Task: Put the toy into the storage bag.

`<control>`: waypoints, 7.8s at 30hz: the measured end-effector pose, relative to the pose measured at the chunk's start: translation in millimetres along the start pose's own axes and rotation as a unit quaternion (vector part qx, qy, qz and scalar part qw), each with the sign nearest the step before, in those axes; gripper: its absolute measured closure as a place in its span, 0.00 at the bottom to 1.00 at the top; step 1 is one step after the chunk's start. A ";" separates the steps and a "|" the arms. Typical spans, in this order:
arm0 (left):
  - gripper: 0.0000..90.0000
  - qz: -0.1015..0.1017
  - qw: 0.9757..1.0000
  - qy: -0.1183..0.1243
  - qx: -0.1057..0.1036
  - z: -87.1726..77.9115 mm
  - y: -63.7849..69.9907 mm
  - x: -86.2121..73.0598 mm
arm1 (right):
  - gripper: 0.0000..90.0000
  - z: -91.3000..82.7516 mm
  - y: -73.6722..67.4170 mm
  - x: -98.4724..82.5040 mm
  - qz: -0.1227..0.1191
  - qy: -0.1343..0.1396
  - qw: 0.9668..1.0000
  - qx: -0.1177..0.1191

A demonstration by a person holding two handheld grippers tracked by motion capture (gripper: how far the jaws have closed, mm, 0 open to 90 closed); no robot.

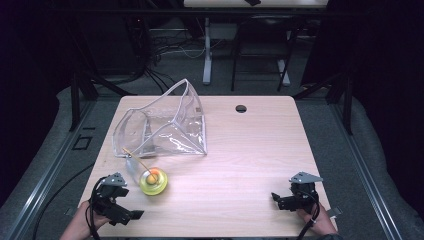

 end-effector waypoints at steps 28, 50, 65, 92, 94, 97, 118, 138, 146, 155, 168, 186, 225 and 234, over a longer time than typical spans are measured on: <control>0.00 0.043 0.999 0.018 -0.005 -7.5 17.0 55.4 | 0.00 0.1 -0.3 -0.1 0.003 0.002 1.000 -0.001; 0.37 0.033 0.996 0.075 0.028 -38.0 2.0 105.6 | 0.00 0.0 -0.3 -0.2 0.004 0.002 1.000 -0.002; 0.82 0.045 0.995 0.079 0.038 -47.0 -5.2 112.4 | 0.00 0.2 -0.2 -0.1 0.004 0.003 1.000 -0.003; 0.97 0.065 0.995 0.068 0.045 -67.6 -14.7 116.4 | 0.00 0.2 -0.3 -0.1 0.004 0.004 1.000 -0.003; 0.97 0.066 0.994 0.067 0.049 -69.7 -16.2 116.2 | 0.00 0.2 -0.3 -0.1 0.004 0.004 1.000 -0.003; 0.97 0.067 0.994 0.063 0.054 -73.8 -19.4 115.8 | 0.00 0.2 -0.3 -0.1 0.004 0.004 1.000 -0.003; 0.97 0.049 0.995 0.040 0.071 -92.0 -42.4 97.3 | 0.00 0.2 -0.3 0.0 0.004 0.004 1.000 -0.003; 0.97 0.043 0.994 0.035 0.099 -121.5 -59.2 90.6 | 0.00 0.2 -0.3 0.0 0.004 0.004 1.000 -0.003; 0.97 0.035 0.994 0.033 0.100 -128.5 -65.4 89.1 | 0.00 0.2 -0.3 -0.1 0.004 0.004 1.000 -0.003; 0.97 0.034 0.993 0.032 0.111 -139.4 -69.5 89.7 | 0.00 0.3 -0.4 0.0 0.003 0.003 1.000 -0.002; 0.98 0.037 0.990 0.029 0.133 -158.6 -76.6 94.4 | 0.00 0.4 -0.4 0.1 0.004 0.004 1.000 -0.003; 0.97 0.026 0.985 0.026 0.166 -182.5 -96.9 109.8 | 0.00 0.2 -0.4 -0.1 0.004 0.004 1.000 -0.003; 0.97 -0.014 0.980 0.012 0.196 -192.5 -157.4 173.4 | 0.00 0.1 -0.2 -0.4 0.003 0.002 1.000 -0.004; 0.97 -0.008 0.979 0.019 0.202 -196.8 -156.4 191.1 | 0.00 0.1 -0.2 -0.4 0.003 0.002 1.000 -0.004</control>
Point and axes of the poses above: each handheld gripper's, and its own axes: z roughly forward along the jaws, x roughly out of its top, y roughly to its right, the point moved 10 cm from there along z, roughly forward along the jaws, and after that the axes turned 7 degrees about x, right-handed, at the moved point
